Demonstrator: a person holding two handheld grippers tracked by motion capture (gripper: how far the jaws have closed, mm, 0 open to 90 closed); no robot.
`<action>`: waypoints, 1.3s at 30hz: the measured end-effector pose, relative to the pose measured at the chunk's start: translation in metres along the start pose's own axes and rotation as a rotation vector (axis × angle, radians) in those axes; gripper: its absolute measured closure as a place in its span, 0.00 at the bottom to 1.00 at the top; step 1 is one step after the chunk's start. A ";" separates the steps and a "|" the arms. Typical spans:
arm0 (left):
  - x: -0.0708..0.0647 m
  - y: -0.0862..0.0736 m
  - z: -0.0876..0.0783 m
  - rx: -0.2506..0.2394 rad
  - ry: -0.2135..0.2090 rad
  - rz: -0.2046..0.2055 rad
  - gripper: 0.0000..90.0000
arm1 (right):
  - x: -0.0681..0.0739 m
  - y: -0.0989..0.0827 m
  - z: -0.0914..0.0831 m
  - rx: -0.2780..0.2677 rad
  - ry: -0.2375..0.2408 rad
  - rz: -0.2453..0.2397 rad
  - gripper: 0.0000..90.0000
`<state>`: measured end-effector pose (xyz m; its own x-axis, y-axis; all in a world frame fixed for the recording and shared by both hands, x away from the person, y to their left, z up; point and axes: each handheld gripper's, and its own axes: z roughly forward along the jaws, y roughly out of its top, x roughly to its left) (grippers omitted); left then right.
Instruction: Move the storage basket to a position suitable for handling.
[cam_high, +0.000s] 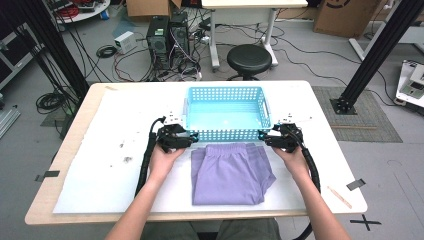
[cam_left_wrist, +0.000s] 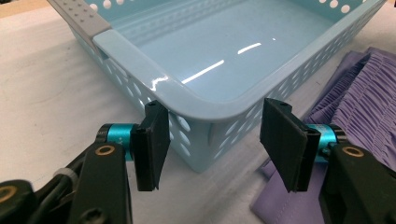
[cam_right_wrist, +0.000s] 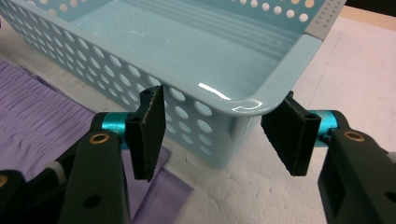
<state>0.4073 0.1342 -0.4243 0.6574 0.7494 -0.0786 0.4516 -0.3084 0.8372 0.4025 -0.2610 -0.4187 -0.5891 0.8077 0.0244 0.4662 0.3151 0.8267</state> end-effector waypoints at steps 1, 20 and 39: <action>0.000 0.000 0.000 0.000 0.001 0.003 0.47 | 0.000 0.000 0.000 0.001 0.000 0.001 0.46; 0.010 -0.009 -0.021 -0.016 0.019 0.005 0.33 | 0.000 -0.004 -0.009 -0.018 0.005 0.012 0.34; 0.021 -0.040 -0.096 -0.205 0.038 -0.028 0.32 | 0.015 -0.031 -0.057 -0.117 -0.092 -0.020 0.32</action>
<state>0.3457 0.2184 -0.4072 0.6216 0.7786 -0.0863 0.3349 -0.1646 0.9278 0.3422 -0.2871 -0.4121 -0.5319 0.8459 -0.0403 0.3712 0.2757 0.8867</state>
